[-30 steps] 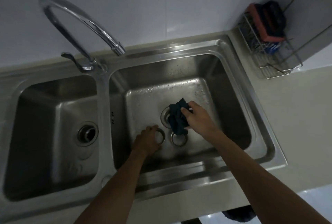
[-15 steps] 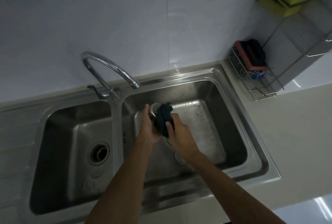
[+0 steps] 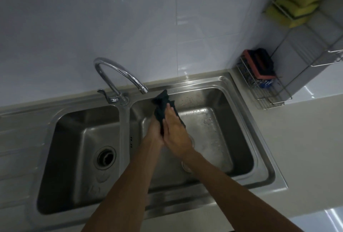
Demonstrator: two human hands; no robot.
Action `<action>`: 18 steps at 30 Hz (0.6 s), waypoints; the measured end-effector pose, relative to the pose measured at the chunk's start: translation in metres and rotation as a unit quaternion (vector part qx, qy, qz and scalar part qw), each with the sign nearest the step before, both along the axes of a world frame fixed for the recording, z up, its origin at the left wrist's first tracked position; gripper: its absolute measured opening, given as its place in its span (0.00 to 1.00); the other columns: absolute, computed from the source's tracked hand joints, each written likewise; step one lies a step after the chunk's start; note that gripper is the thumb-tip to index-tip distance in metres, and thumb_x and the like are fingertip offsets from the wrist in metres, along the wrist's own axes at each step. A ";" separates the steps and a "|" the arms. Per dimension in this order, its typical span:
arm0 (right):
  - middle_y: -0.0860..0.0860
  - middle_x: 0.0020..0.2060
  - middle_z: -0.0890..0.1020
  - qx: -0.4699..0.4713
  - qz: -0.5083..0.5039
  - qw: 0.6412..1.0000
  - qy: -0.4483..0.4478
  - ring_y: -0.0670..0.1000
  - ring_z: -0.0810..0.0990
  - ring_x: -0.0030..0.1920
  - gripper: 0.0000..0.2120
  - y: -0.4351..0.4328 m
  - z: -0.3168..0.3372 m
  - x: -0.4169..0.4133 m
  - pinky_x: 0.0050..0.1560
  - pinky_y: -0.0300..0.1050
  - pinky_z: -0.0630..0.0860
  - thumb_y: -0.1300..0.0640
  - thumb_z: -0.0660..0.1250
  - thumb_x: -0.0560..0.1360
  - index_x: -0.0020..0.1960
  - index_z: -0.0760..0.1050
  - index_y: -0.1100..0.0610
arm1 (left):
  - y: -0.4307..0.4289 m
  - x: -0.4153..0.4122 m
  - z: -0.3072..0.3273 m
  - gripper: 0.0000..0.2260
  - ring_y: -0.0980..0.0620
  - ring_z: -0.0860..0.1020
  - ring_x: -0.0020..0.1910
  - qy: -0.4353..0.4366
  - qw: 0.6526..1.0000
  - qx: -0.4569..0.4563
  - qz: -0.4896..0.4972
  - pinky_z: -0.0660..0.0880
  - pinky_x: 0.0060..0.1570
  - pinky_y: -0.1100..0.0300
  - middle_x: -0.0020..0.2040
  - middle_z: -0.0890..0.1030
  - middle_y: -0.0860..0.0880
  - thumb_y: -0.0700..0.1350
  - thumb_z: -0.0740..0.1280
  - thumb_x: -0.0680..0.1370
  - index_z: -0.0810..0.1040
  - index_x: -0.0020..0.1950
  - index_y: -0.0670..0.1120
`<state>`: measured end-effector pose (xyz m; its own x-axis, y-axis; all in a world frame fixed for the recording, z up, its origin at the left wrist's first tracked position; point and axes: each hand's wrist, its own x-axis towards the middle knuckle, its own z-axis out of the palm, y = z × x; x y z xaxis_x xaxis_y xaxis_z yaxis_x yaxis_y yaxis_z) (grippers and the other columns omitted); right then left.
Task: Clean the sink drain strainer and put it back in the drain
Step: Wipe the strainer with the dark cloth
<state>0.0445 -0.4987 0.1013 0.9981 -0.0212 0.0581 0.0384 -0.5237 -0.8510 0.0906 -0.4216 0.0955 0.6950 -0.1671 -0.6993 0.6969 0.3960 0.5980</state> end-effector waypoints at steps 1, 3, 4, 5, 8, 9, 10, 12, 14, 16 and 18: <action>0.63 0.70 0.74 0.020 -0.040 0.998 0.036 0.59 0.76 0.67 0.21 -0.008 0.002 0.014 0.64 0.55 0.73 0.59 0.51 0.86 0.78 0.60 0.62 | -0.002 0.000 0.003 0.17 0.54 0.84 0.48 0.017 1.000 -0.014 -0.006 0.81 0.49 0.58 0.51 0.84 0.51 0.58 0.58 0.84 0.82 0.57 0.50; 0.63 0.54 0.81 0.060 -0.109 0.989 0.082 0.60 0.82 0.51 0.15 -0.018 0.012 0.030 0.50 0.54 0.78 0.58 0.51 0.86 0.69 0.67 0.61 | -0.004 0.003 0.007 0.20 0.48 0.87 0.42 0.035 0.998 -0.053 -0.025 0.84 0.43 0.57 0.47 0.87 0.45 0.60 0.63 0.82 0.85 0.53 0.44; 0.63 0.54 0.81 0.053 -0.111 0.989 0.081 0.62 0.82 0.52 0.13 -0.015 0.014 0.029 0.51 0.53 0.78 0.59 0.51 0.86 0.67 0.68 0.63 | -0.005 0.006 0.008 0.22 0.48 0.87 0.39 0.029 0.998 -0.056 -0.023 0.84 0.39 0.58 0.45 0.86 0.43 0.60 0.63 0.82 0.85 0.51 0.42; 0.65 0.59 0.79 0.034 -0.089 0.993 0.064 0.64 0.80 0.57 0.14 -0.007 0.014 0.021 0.56 0.53 0.78 0.60 0.52 0.86 0.67 0.68 0.64 | -0.004 0.008 0.010 0.23 0.48 0.86 0.37 0.014 0.998 -0.059 -0.007 0.83 0.35 0.59 0.45 0.85 0.42 0.58 0.61 0.83 0.85 0.50 0.41; 0.64 0.72 0.71 -0.012 0.014 1.000 0.013 0.63 0.72 0.70 0.20 0.003 0.010 -0.001 0.66 0.52 0.74 0.61 0.54 0.85 0.76 0.62 0.64 | 0.000 0.015 0.006 0.17 0.50 0.85 0.36 -0.019 0.996 -0.065 0.055 0.82 0.34 0.60 0.46 0.82 0.42 0.51 0.60 0.85 0.82 0.52 0.40; 0.64 0.70 0.73 -0.008 0.000 1.000 0.026 0.62 0.75 0.66 0.19 -0.003 0.010 0.008 0.61 0.50 0.76 0.60 0.53 0.85 0.75 0.63 0.62 | -0.001 0.013 0.008 0.18 0.49 0.86 0.40 -0.008 0.996 -0.084 0.039 0.84 0.39 0.58 0.48 0.83 0.42 0.53 0.61 0.85 0.81 0.55 0.40; 0.64 0.66 0.76 0.003 -0.034 0.998 0.054 0.62 0.79 0.60 0.17 -0.011 0.011 0.021 0.55 0.48 0.77 0.59 0.53 0.86 0.73 0.65 0.62 | -0.003 0.010 0.010 0.19 0.48 0.85 0.44 0.007 0.996 -0.088 0.008 0.84 0.44 0.57 0.49 0.84 0.43 0.56 0.62 0.84 0.81 0.59 0.41; 0.62 0.55 0.80 0.029 -0.076 0.991 0.102 0.61 0.81 0.51 0.11 -0.022 0.015 0.037 0.47 0.49 0.76 0.59 0.54 0.85 0.62 0.70 0.62 | -0.003 0.008 0.003 0.22 0.48 0.86 0.45 0.017 0.997 -0.067 -0.023 0.84 0.43 0.57 0.49 0.87 0.43 0.59 0.63 0.83 0.81 0.60 0.41; 0.59 0.47 0.81 0.031 -0.084 0.992 0.092 0.58 0.80 0.46 0.08 -0.029 0.009 0.034 0.44 0.48 0.73 0.61 0.56 0.84 0.55 0.72 0.62 | 0.003 0.011 -0.003 0.21 0.49 0.87 0.45 -0.002 0.999 0.022 -0.048 0.84 0.44 0.55 0.48 0.88 0.43 0.59 0.64 0.82 0.82 0.60 0.42; 0.58 0.46 0.82 0.022 -0.093 0.991 0.095 0.55 0.80 0.45 0.08 -0.041 0.002 0.026 0.45 0.46 0.76 0.61 0.59 0.83 0.54 0.76 0.62 | 0.012 0.014 -0.004 0.21 0.49 0.85 0.50 -0.071 0.968 0.206 -0.123 0.82 0.53 0.51 0.52 0.86 0.46 0.57 0.69 0.80 0.81 0.65 0.45; 0.54 0.49 0.84 0.012 -0.127 0.988 0.087 0.50 0.80 0.47 0.09 -0.057 -0.003 0.022 0.45 0.29 0.73 0.59 0.64 0.81 0.57 0.81 0.58 | 0.023 0.014 -0.008 0.30 0.51 0.80 0.56 -0.166 0.866 0.425 -0.204 0.78 0.59 0.52 0.59 0.81 0.51 0.52 0.77 0.74 0.74 0.73 0.46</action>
